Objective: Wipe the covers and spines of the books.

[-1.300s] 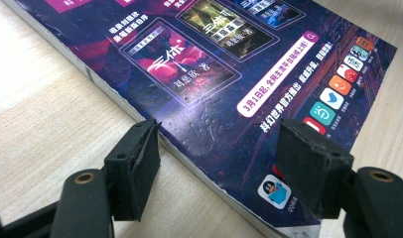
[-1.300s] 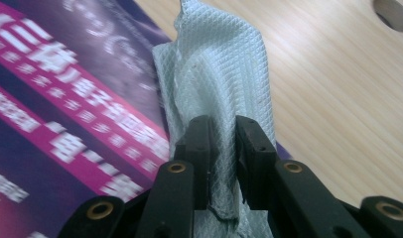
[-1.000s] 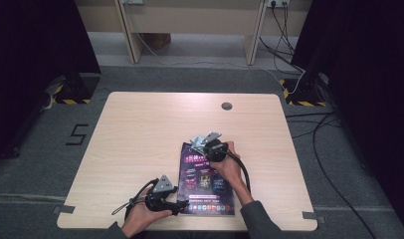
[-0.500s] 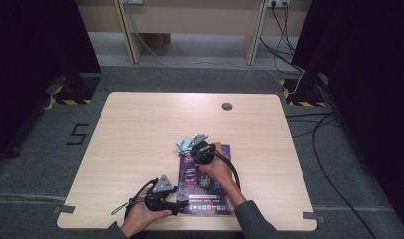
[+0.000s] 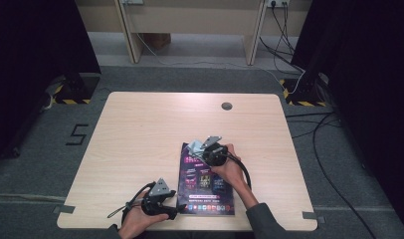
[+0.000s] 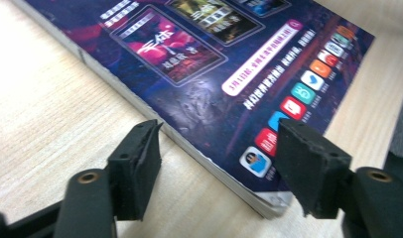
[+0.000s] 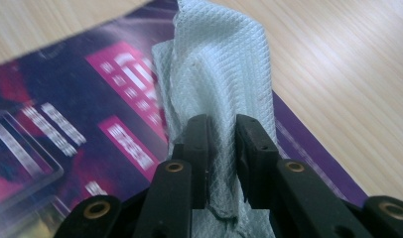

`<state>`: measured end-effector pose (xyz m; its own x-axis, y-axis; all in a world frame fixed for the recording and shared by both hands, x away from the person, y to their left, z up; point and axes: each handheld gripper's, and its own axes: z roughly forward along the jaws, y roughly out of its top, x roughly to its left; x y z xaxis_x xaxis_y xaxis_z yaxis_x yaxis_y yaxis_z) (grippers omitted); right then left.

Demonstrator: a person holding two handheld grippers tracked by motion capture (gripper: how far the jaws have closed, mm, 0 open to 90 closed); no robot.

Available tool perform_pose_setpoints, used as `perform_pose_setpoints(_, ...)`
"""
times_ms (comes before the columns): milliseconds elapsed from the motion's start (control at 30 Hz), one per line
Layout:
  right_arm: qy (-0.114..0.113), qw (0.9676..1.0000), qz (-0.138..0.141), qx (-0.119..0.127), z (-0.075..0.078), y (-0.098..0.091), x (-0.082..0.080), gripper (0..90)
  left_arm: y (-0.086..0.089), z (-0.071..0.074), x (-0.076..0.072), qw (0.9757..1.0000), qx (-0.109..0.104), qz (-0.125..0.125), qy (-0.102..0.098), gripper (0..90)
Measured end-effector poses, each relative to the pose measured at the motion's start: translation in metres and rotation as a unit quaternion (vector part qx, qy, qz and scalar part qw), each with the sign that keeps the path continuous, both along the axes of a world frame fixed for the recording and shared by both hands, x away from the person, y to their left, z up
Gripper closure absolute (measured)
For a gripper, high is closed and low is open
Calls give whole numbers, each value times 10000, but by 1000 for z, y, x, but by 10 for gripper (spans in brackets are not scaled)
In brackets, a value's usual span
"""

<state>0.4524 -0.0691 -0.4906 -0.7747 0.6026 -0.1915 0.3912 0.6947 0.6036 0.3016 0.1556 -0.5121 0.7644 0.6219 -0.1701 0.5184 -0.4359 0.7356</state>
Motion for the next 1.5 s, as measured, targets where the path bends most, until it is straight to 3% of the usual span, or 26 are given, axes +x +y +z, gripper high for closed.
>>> perform_pose_setpoints(167,-30,9995,-304,0,0,-29,2,767,-3,2,-6,9993,110,-273,-250,414)
perform_pose_setpoints(300,-39,9976,-692,25,0,-52,9,764,-3,3,-10,9991,128,-301,-273,429)
perform_pose_setpoints(433,-56,9966,-818,123,0,-62,13,764,-4,2,-12,9990,152,-306,-304,423)
perform_pose_setpoints(600,-178,9965,-807,-136,0,-56,10,770,-4,1,-11,9990,171,-299,-301,422)
perform_pose_setpoints(867,-139,9963,-840,-115,0,-56,10,768,-6,1,-11,9989,223,-291,-294,426)
perform_pose_setpoints(1000,-294,9957,-856,-214,-1,-57,13,769,-12,1,-6,9989,219,-281,-306,426)
perform_pose_setpoints(1233,-310,9939,-1018,-275,0,-60,17,774,-18,1,1,9988,229,-317,-284,426)
perform_pose_setpoints(1500,-201,9996,-206,-61,-2,-7,-3,773,-18,0,0,9991,172,-281,-285,423)
